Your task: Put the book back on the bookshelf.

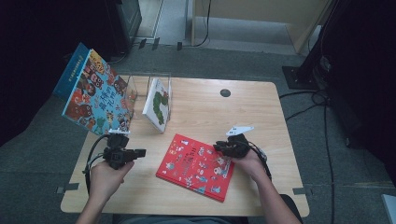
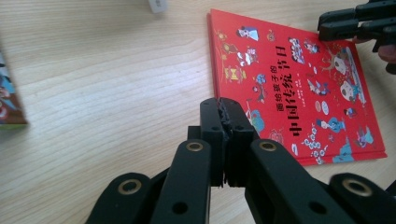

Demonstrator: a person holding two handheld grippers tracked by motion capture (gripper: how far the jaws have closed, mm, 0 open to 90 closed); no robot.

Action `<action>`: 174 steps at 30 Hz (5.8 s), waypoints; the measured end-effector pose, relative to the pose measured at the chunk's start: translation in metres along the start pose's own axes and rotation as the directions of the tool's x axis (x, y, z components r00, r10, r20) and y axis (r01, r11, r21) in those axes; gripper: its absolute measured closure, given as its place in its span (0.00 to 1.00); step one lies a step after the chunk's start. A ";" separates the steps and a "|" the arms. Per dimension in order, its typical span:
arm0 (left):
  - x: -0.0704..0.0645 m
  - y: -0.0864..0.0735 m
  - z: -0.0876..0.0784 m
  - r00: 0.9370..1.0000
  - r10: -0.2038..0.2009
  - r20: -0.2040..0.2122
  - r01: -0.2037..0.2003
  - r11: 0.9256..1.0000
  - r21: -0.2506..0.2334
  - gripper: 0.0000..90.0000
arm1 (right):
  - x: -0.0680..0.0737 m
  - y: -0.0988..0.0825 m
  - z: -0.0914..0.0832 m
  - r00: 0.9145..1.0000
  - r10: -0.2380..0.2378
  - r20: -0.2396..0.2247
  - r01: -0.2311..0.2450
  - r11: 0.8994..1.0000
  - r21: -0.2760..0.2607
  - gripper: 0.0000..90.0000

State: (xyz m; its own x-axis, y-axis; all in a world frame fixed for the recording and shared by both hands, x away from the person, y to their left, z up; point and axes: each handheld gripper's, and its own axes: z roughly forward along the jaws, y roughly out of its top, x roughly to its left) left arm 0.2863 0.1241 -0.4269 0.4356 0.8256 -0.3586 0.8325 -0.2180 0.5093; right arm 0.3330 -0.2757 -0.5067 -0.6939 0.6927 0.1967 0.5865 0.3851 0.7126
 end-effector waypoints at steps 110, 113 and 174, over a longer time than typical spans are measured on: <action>-0.010 0.042 0.124 0.996 0.058 0.070 -0.058 0.998 0.008 1.00 | 0.017 -0.044 -0.028 0.979 0.090 0.182 -0.085 0.996 -0.032 1.00; -0.011 0.043 0.126 0.996 0.062 0.067 -0.062 0.998 0.002 1.00 | 0.018 -0.045 -0.029 0.979 0.089 0.183 -0.085 0.996 -0.032 1.00; -0.043 0.004 0.108 0.997 0.076 0.033 -0.077 0.997 0.016 1.00 | 0.017 -0.035 -0.023 0.983 0.068 0.170 -0.068 0.998 -0.004 1.00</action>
State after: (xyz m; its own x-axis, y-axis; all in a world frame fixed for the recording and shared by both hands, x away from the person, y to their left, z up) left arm 0.3077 0.0315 -0.4939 0.5089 0.7888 -0.3446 0.8020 -0.2891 0.5226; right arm 0.2914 -0.2913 -0.5130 -0.5713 0.8108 0.1273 0.6305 0.3343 0.7005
